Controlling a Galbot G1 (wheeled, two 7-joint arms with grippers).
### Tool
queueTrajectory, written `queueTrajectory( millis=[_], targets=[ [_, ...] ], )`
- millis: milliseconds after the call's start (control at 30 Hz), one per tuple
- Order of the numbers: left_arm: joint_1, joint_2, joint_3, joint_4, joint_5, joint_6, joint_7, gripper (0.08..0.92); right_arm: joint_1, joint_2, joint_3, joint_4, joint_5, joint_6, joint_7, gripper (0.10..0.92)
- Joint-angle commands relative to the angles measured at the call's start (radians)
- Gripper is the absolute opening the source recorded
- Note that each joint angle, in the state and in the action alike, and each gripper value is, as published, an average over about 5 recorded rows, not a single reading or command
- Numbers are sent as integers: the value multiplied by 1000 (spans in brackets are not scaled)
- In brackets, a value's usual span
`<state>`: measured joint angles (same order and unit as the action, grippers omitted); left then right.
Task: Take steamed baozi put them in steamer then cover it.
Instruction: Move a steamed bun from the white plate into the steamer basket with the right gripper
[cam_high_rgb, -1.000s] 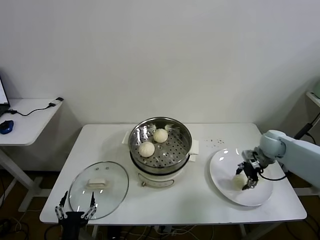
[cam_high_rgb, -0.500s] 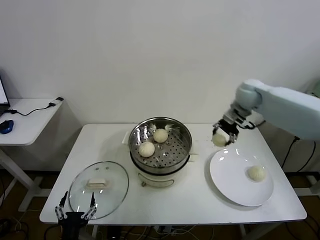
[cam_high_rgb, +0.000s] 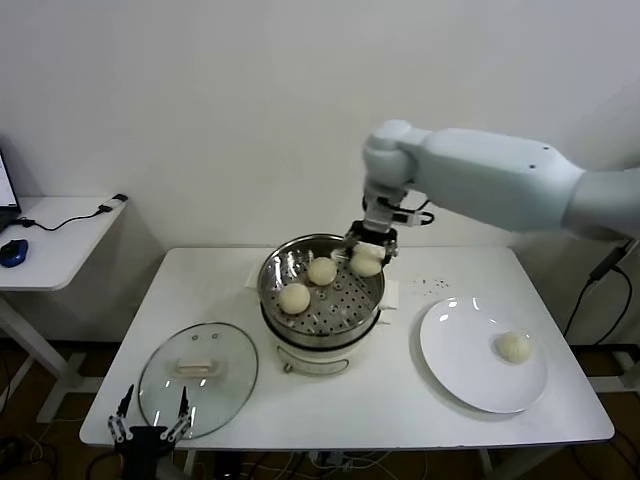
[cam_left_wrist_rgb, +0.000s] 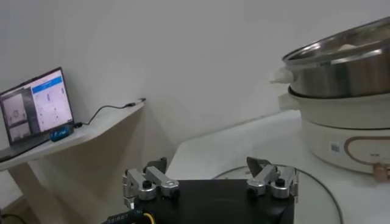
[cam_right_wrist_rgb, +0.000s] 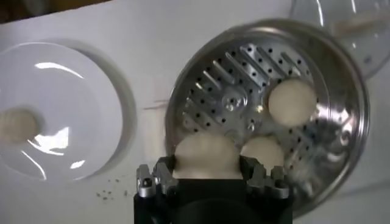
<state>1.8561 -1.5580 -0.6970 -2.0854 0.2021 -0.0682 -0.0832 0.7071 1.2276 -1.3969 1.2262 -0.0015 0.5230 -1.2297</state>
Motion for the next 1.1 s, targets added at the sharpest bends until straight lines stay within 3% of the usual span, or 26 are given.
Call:
queueTrajectory(
  millis=[33, 700, 967, 1100],
  targets=[
    [8, -3, -7, -4, -19, -1, 1, 823, -97, 174, -26, 0, -80, 71, -1, 687],
    [4, 5, -17, 34, -42, -9, 2, 823, -191, 188, -20, -11, -126, 67, 29, 697],
    [2, 3, -15, 35, -38, -8, 1, 823, -172, 181, 15, -46, -127, 108, 2, 812],
    [2, 3, -14, 33, -37, -8, 1, 823, -142, 150, 33, -42, -122, 136, -6, 822]
  ],
)
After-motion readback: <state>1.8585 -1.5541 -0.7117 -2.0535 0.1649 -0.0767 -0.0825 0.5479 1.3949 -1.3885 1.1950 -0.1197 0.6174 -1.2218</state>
